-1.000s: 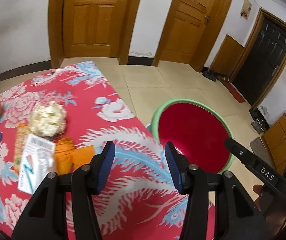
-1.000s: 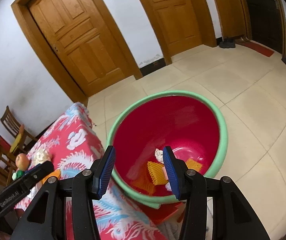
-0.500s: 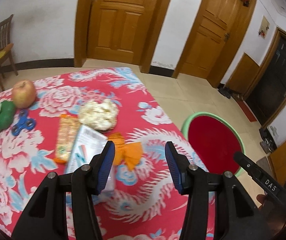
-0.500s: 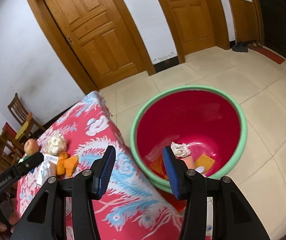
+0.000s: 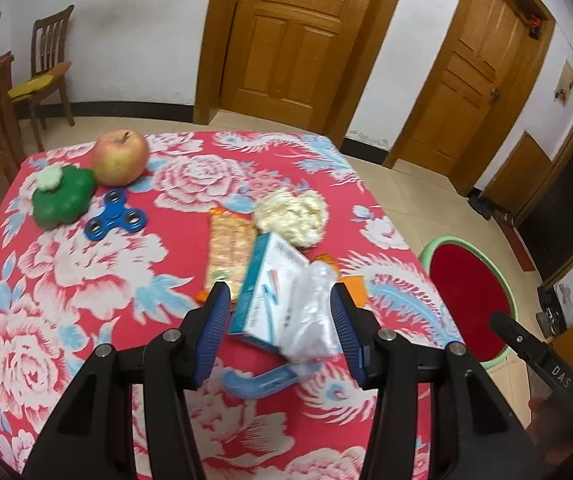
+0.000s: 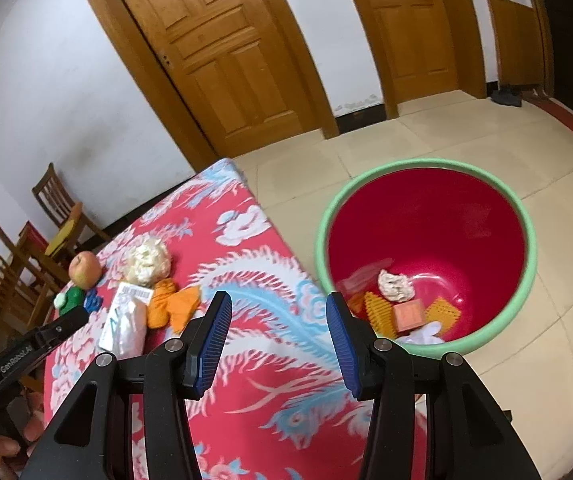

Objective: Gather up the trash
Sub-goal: 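Move both tools back over the table toward the packets, then grasp the clear plastic bag with the right tool while the left tool grasps the teal box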

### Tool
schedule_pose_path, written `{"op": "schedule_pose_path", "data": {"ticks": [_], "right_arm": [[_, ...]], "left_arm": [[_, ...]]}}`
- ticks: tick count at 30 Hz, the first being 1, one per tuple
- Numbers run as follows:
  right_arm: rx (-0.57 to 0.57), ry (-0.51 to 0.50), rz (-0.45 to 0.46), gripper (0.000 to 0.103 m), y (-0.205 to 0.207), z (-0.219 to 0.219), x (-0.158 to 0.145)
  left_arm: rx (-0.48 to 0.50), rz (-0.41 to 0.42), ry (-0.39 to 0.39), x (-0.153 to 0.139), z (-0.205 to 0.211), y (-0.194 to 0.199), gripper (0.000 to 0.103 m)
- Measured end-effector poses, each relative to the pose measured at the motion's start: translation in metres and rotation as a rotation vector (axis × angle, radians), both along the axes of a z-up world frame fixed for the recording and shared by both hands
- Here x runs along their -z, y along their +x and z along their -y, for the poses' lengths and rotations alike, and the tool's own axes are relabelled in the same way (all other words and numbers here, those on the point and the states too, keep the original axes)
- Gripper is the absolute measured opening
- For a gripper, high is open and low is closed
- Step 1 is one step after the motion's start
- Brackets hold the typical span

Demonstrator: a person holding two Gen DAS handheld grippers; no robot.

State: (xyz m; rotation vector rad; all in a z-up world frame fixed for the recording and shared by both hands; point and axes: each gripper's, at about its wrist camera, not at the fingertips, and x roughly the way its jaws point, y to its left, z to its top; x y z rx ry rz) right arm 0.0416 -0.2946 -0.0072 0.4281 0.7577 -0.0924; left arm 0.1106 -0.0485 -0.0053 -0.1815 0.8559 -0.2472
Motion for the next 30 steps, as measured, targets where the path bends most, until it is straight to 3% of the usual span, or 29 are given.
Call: {"op": "schedule_pose_path", "data": {"ticks": [16,30], "right_arm": [[-0.138,-0.021,-0.018,0.051,0.027,-0.067,-0.001],[-0.258,-0.018,-0.071,0.051,0.056,-0.121,0.018]], "left_arm": [[-0.073,-0.054,-0.027,0.021,-0.041,0.0,0.052],[-0.16,-0.099,-0.036,0.043,-0.079,0.003,0.052]]}}
